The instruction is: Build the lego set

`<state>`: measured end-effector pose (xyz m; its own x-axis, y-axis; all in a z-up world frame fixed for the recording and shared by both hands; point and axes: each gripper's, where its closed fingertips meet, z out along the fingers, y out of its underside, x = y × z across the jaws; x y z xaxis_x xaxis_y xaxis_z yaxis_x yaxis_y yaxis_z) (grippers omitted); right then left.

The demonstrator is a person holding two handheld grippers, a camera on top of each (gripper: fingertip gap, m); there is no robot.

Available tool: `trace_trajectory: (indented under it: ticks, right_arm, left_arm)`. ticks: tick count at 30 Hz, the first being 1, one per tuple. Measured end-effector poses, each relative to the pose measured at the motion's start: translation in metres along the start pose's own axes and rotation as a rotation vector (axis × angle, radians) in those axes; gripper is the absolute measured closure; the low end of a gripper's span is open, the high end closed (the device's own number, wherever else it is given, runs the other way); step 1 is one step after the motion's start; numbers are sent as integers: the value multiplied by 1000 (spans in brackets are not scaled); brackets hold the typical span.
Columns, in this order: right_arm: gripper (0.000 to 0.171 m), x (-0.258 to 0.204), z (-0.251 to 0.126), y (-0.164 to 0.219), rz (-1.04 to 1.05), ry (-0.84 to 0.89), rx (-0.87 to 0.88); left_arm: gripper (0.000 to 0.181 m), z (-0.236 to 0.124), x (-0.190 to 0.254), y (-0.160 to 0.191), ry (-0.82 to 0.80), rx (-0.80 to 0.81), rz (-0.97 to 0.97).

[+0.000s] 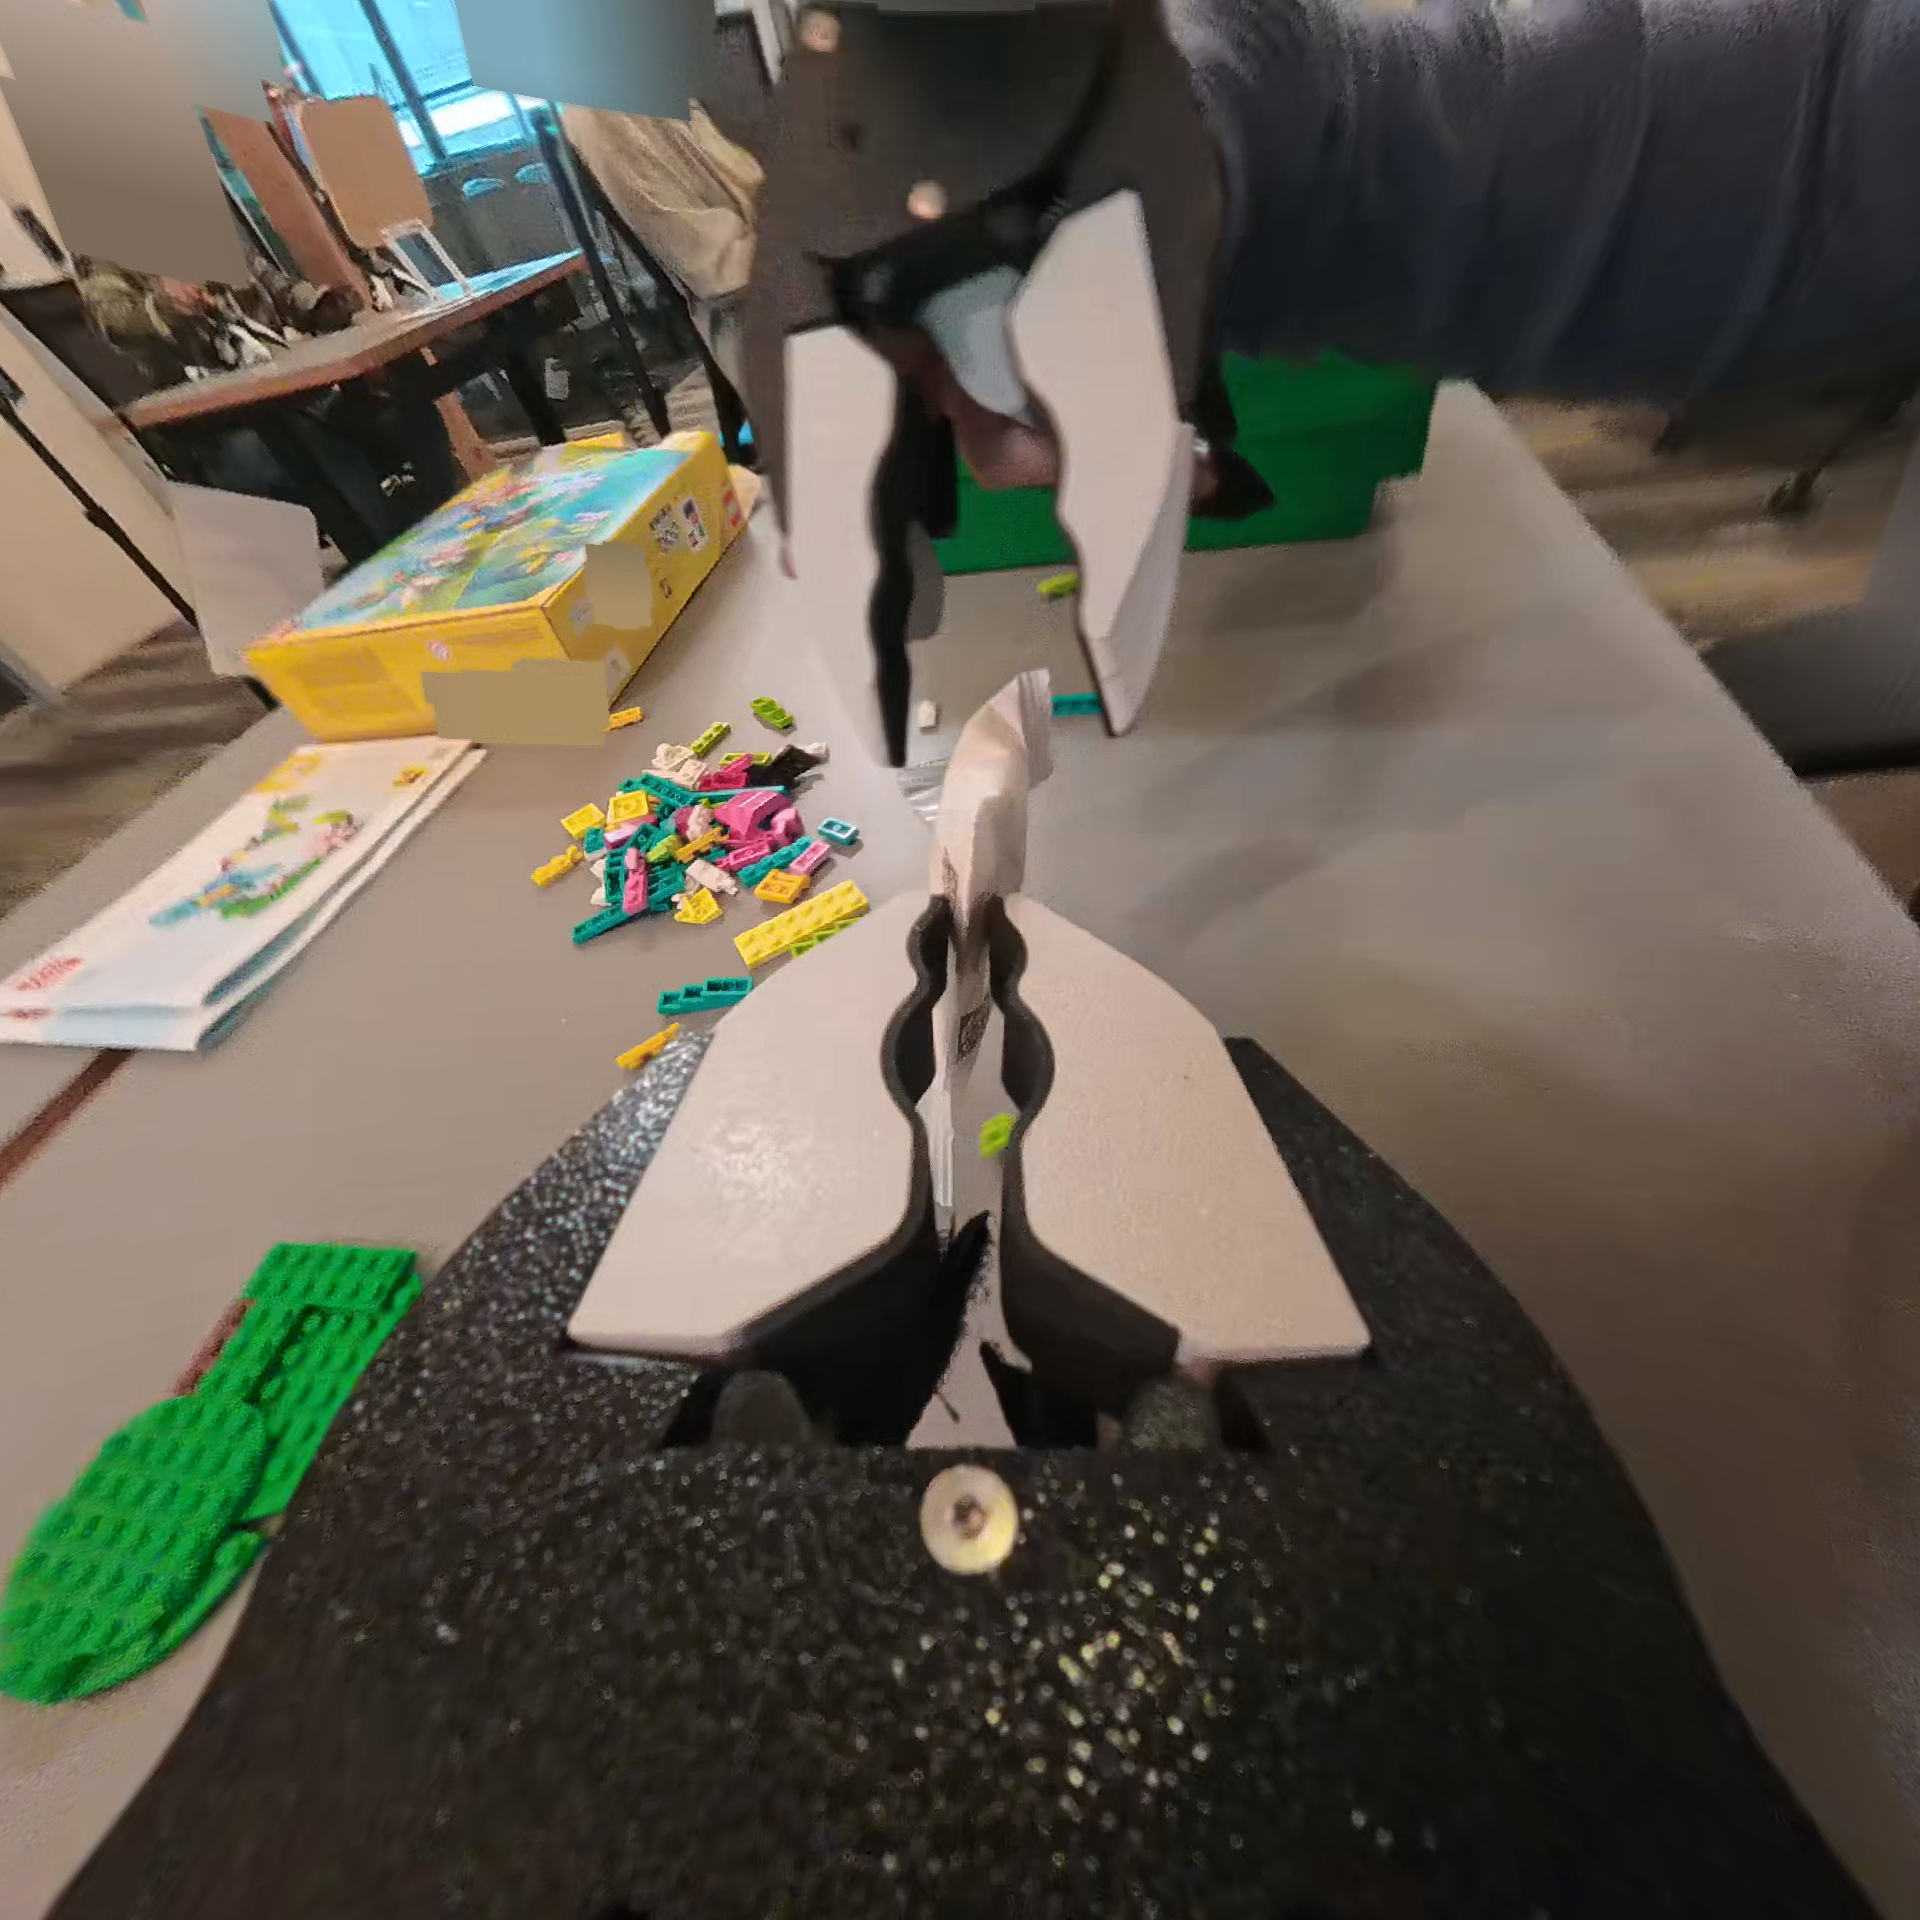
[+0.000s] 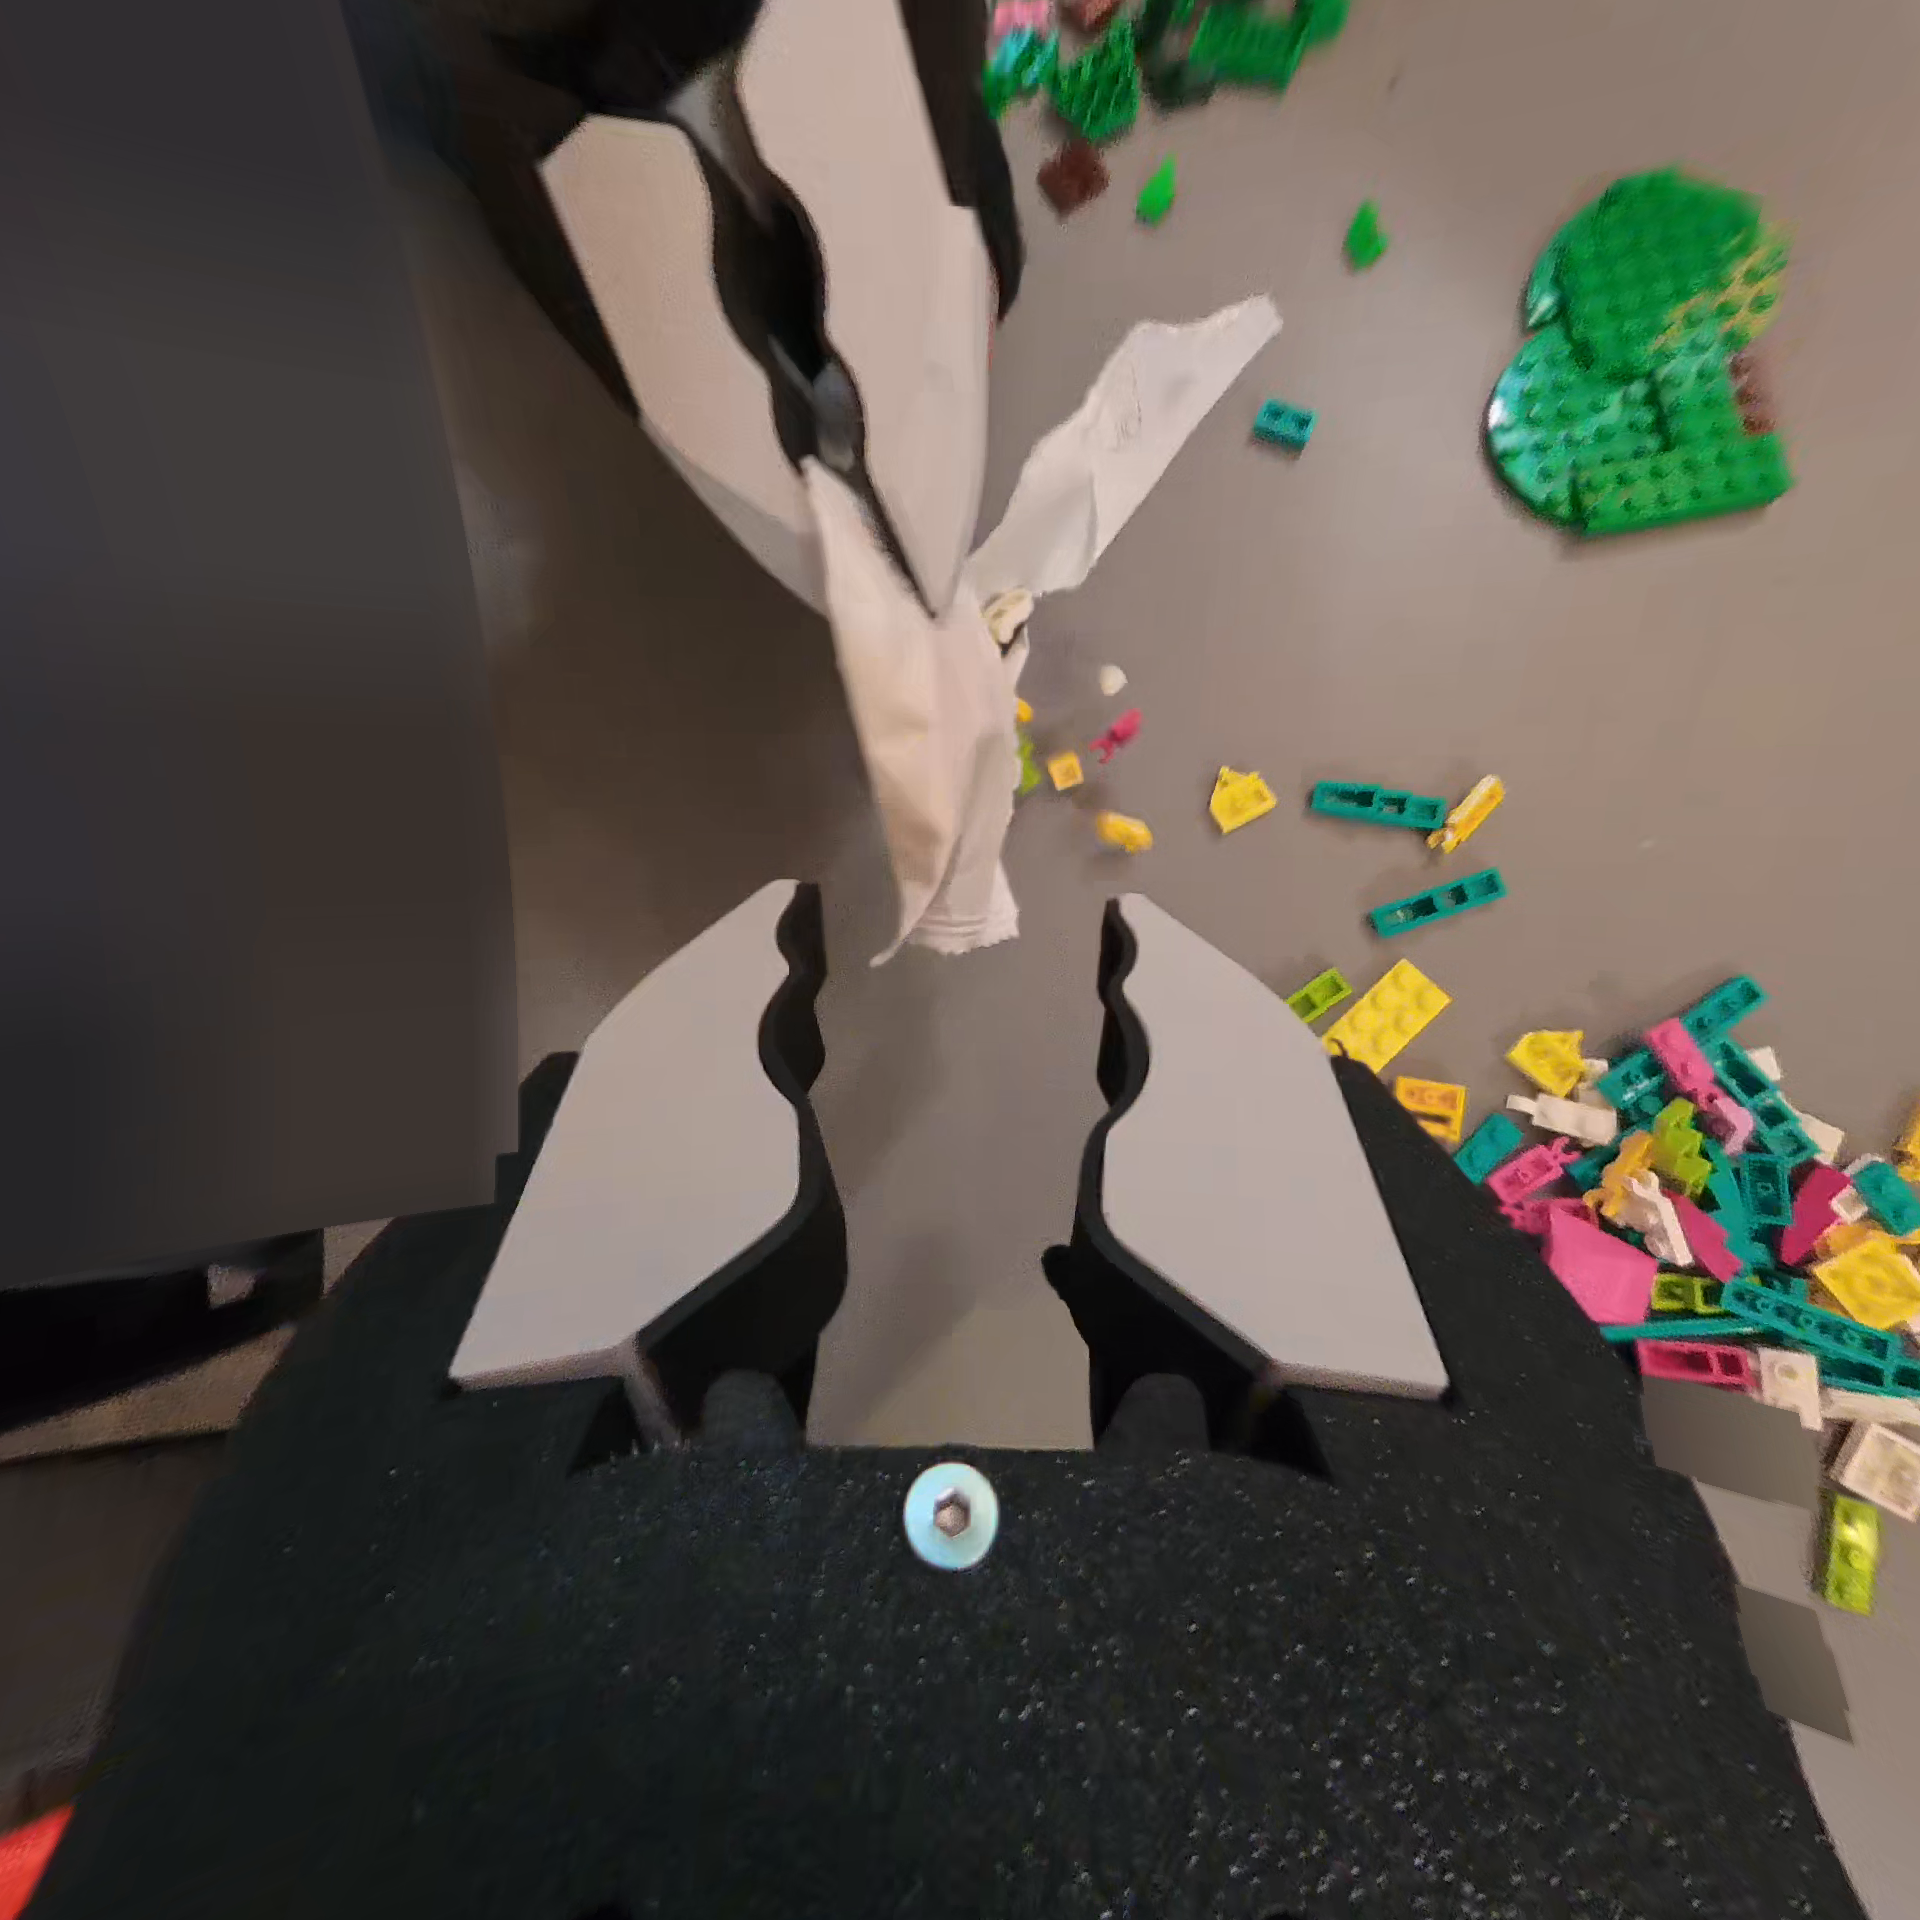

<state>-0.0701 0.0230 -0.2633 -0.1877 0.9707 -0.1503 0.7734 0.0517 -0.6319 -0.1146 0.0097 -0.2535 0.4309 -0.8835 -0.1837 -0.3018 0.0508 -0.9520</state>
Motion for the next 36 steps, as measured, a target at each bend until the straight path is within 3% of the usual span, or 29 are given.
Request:
trace_trajectory:
  ticks: [4,9,13,25,31,36]
  right_arm:
    - [131,7,4,-8,-18,74,160]
    - [143,14,16,-6,12,113,209]
    - [170,15,19,-11,1,114,264]
    - [171,13,22,-9,-38,131,268]
    - [171,8,12,-10,-33,89,292]
    - [171,4,9,-13,-45,73,297]
  left_arm:
    - [175,-5,-11,0,51,65,-155]
    - [175,-8,-17,1,97,113,-273]
    - [175,-8,-23,5,90,113,-304]
    - [174,-7,-21,11,119,94,-326]
    - [152,-14,-24,25,87,-7,-255]
    - [180,-16,-24,20,70,9,-194]
